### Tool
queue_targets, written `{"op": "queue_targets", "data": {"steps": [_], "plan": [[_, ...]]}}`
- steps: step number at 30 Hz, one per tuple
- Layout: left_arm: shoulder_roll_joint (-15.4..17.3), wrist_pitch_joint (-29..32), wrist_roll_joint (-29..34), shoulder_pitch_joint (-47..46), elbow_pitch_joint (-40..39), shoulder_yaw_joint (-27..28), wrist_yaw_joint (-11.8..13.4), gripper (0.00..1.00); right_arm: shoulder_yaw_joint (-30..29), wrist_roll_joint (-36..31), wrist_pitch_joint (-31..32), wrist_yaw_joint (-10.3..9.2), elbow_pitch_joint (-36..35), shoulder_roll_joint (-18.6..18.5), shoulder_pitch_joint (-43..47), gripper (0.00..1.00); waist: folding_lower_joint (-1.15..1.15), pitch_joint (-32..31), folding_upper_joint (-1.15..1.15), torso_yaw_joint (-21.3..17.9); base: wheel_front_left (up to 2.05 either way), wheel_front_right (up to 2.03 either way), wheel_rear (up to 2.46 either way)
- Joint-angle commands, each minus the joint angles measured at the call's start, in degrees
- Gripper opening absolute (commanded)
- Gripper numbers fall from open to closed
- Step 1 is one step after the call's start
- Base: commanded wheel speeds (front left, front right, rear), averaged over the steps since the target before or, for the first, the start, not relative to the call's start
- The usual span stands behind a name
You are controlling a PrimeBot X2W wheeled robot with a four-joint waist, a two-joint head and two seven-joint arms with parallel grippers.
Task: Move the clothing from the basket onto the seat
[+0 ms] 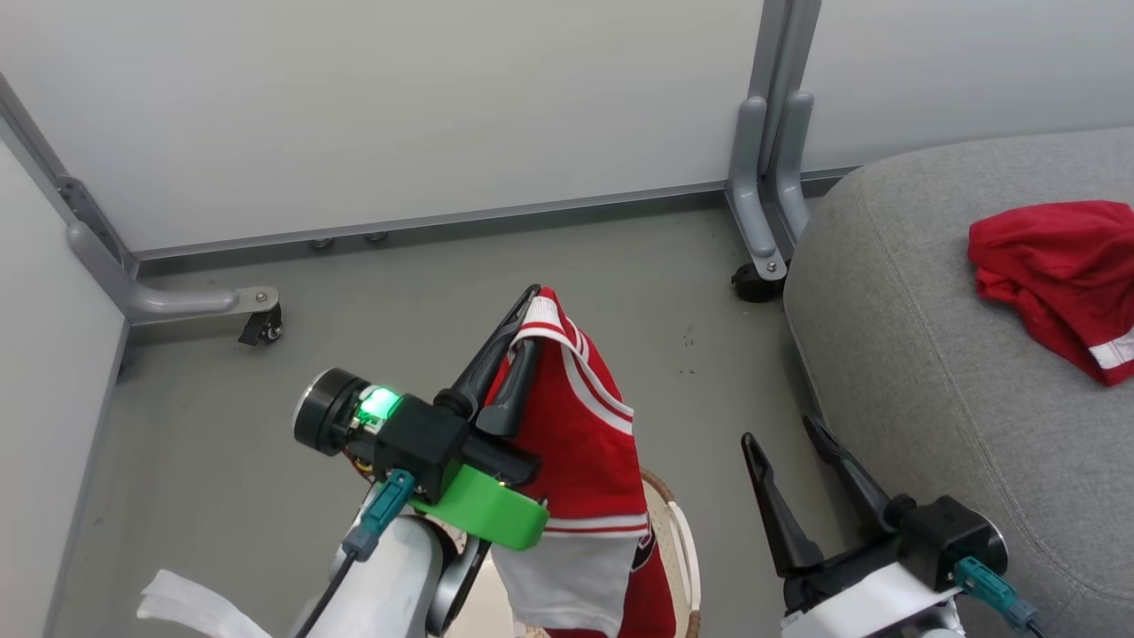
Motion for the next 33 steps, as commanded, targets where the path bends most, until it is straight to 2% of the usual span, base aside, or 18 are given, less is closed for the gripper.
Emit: {"op": "queue_targets", "data": {"steps": [1, 7, 13, 26, 33], "plan": [[-0.08, -0.02, -0.18, -1.21, -0.14, -0.11, -0.32, 0.0, 0.87, 1.03, 0.0, -0.11, -0.93, -0.17, -0.35, 1.0, 0.01, 0.08, 0.0, -0.1, 0.0, 0.0, 0.0], [-0.22, -0.02, -0.07, -2.69, 0.06, -1.33, -0.73, 0.0, 6.51, 4.41, 0.0, -0.11, -2.65, -0.45, -2.14, 1.0, 0.01, 0.34, 0.0, -0.58, 0.0, 0.0, 0.0], [-0.29, -0.02, -1.49, -4.75, -0.86, -3.61, -1.09, 0.0, 9.54, 2.7, -0.01, -0.1, 0.99, -0.71, -4.29, 1.0, 0.01, 0.66, 0.0, -0.94, 0.0, 0.0, 0.0], [-0.28, -0.02, -2.83, -7.38, -4.09, -10.82, -1.13, 0.0, 5.95, -1.72, 0.0, -0.1, 7.34, -0.35, -6.93, 1.0, 0.01, 1.13, 0.0, 0.49, 0.0, 0.0, 0.0], [-0.28, -0.02, -3.21, -8.09, -4.9, -12.5, -1.17, 0.0, 6.97, 0.26, 0.0, -0.1, 10.28, -0.74, -7.04, 1.0, 0.01, 1.08, 0.0, 1.35, 0.0, 0.0, 0.0]]}}
